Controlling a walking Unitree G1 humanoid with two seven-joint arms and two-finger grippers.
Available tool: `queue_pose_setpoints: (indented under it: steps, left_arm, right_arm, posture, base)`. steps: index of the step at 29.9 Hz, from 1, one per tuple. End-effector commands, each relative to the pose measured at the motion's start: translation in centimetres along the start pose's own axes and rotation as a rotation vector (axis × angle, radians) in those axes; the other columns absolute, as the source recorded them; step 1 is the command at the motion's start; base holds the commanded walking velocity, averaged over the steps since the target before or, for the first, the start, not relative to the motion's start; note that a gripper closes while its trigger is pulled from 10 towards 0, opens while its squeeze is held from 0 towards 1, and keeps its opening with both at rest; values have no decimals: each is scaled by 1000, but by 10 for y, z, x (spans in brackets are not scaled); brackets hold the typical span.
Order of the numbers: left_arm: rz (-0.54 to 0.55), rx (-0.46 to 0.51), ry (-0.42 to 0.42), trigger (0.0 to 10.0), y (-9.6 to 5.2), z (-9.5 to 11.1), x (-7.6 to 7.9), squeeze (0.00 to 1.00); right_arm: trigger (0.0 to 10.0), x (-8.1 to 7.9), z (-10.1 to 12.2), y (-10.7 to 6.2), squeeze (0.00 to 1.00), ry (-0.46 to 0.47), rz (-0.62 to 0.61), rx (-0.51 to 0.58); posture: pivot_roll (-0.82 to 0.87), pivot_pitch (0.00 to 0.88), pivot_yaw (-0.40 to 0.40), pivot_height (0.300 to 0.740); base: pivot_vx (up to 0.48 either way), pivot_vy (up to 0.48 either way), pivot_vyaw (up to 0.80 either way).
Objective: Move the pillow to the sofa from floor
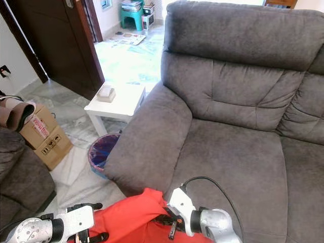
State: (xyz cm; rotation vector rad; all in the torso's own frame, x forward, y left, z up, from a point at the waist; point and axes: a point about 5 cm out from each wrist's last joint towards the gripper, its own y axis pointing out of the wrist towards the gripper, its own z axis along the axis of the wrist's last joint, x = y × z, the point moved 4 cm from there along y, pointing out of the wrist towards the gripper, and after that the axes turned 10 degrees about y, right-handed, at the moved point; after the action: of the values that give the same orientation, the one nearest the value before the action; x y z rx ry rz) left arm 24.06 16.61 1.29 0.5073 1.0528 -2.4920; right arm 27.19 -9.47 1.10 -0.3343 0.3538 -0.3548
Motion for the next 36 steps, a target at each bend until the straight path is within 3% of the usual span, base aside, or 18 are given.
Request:
queue_pose_setpoints:
  steps: [1,2,4,8,11,14,15,21,25,30,36]
  left_arm:
    - [-48,-10,-40,10000,-2,-7,13,1000]
    - [-50,-9,-45,10000,-2,-7,13,1000]
    - [-63,11,-132,10000,-4,-5,14,1000]
    - [-122,-3,-118,10000,-8,-6,18,1000]
    - [-157,-63,-120,10000,-11,-17,26,1000]
    - [-133,-96,-114,10000,-11,-25,26,1000]
    - [-114,-106,-120,10000,-10,-27,25,0]
    - [-53,-146,-184,10000,-5,-38,28,0]
    - [-24,-161,-184,10000,-2,-43,30,0]
    - [-73,-188,-132,10000,-7,-48,40,0]
    - [-68,-222,-104,10000,-17,-57,39,0]
  right_arm:
    - [10000,-2,31,3,0,-64,16,123]
    - [10000,-2,31,3,0,-64,15,124]
    - [10000,-1,32,1,0,-63,7,127]
    - [10000,0,31,2,0,-57,0,125]
    - [10000,0,32,2,0,-52,-3,132]
    - [10000,0,34,2,0,-50,-6,142]
    - [10000,1,35,1,0,-52,-7,145]
    - [10000,-1,41,-2,0,-41,7,177]
    - [10000,-6,47,-2,0,-27,38,214]
    - [10000,-5,47,-7,0,-25,36,208]
    - [10000,-5,44,-11,0,-20,33,189]
  posture:
    - [60,80,56,740]
    - [60,80,56,740]
    - [60,81,55,740]
    - [63,82,55,740]
    - [66,86,55,740]
    - [61,92,56,740]
    - [64,96,54,740]
    - [59,109,50,740]
    - [58,116,46,740]
    - [55,123,43,740]
    - [60,127,37,740]
  base:
    - [0,0,0]
    - [0,0,0]
    - [0,0,0]
    - [0,0,0]
    - [0,0,0]
    - [0,0,0]
    - [0,0,0]
    - [0,0,0]
    - [0,0,0]
    - [0,0,0]
    - [0,0,0]
